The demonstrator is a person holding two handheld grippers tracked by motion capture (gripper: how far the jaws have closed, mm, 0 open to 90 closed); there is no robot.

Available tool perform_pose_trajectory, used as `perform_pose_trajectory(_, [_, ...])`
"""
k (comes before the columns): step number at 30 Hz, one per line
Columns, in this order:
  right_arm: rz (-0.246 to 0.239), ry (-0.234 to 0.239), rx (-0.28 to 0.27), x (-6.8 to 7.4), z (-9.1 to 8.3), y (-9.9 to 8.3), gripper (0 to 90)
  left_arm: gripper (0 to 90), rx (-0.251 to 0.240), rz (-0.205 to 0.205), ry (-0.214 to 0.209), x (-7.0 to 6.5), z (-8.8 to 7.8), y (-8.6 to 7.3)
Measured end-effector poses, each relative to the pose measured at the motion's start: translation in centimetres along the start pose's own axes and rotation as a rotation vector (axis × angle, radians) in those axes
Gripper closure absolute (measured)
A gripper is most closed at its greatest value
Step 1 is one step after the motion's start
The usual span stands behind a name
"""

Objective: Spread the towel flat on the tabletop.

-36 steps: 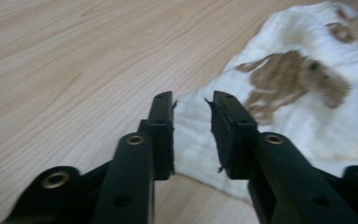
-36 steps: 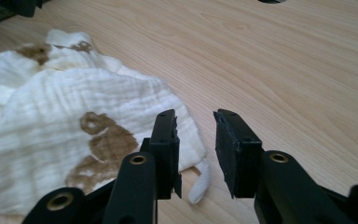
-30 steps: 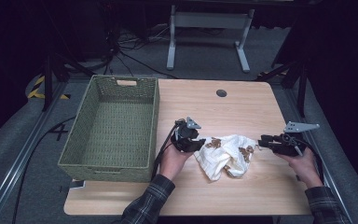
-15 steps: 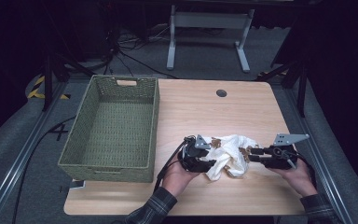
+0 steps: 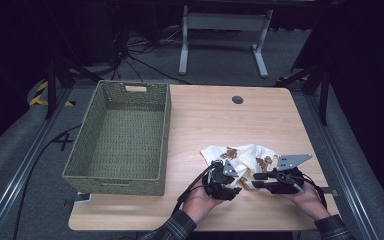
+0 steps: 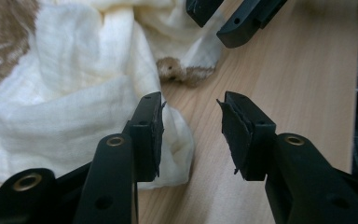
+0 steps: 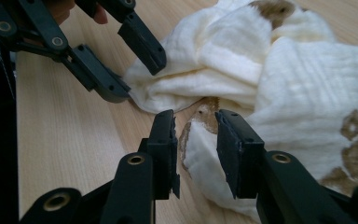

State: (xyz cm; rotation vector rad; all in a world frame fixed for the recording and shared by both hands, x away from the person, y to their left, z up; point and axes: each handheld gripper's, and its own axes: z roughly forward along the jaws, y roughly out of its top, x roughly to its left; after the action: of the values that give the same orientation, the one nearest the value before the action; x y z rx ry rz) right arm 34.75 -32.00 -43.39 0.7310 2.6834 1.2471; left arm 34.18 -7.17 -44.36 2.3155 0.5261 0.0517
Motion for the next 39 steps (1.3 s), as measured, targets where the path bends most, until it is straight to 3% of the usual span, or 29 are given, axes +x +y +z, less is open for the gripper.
perform_pose_trajectory(5, [-0.017,-0.008,0.045,-0.1,1.3,-0.2,67.6,58.4,0.064,0.003,0.028,0.3,1.2,-0.4])
perform_pose_trajectory(6, [-0.017,-0.008,0.056,-0.2,1.5,-0.3,68.0,59.4,0.045,0.005,0.041,0.3,1.3,-0.5])
perform_pose_trajectory(11, [-0.036,-0.017,0.104,-0.2,2.5,-0.6,74.3,74.7,0.058,0.031,0.094,0.3,1.4,-0.3])
perform_pose_trajectory(13, [-0.046,-0.032,0.1,-0.2,2.5,-0.6,80.8,81.7,0.066,0.028,0.1,0.5,1.3,-0.2])
perform_pose_trajectory(17, [-0.051,-0.043,0.095,-0.3,2.2,-0.6,87.0,85.2,0.064,0.011,0.076,0.9,1.2,-0.1])
perform_pose_trajectory(21, [-0.046,-0.049,0.068,-0.5,1.5,-0.5,87.3,85.5,0.026,-0.006,0.053,1.1,0.7,0.0])
perform_pose_trajectory(25, [-0.03,-0.05,0.034,-0.8,0.5,-0.6,87.5,85.6,-0.024,-0.02,0.041,1.6,-0.8,0.1])
perform_pose_trajectory(26, [-0.028,-0.054,0.028,-0.9,0.3,-0.6,87.6,85.6,-0.017,-0.031,0.041,1.7,-1.2,0.1])
perform_pose_trajectory(39, [0.006,-0.103,-0.045,-2.3,-2.8,-1.1,87.9,86.0,-0.118,-0.098,0.091,4.1,-4.6,-0.3])
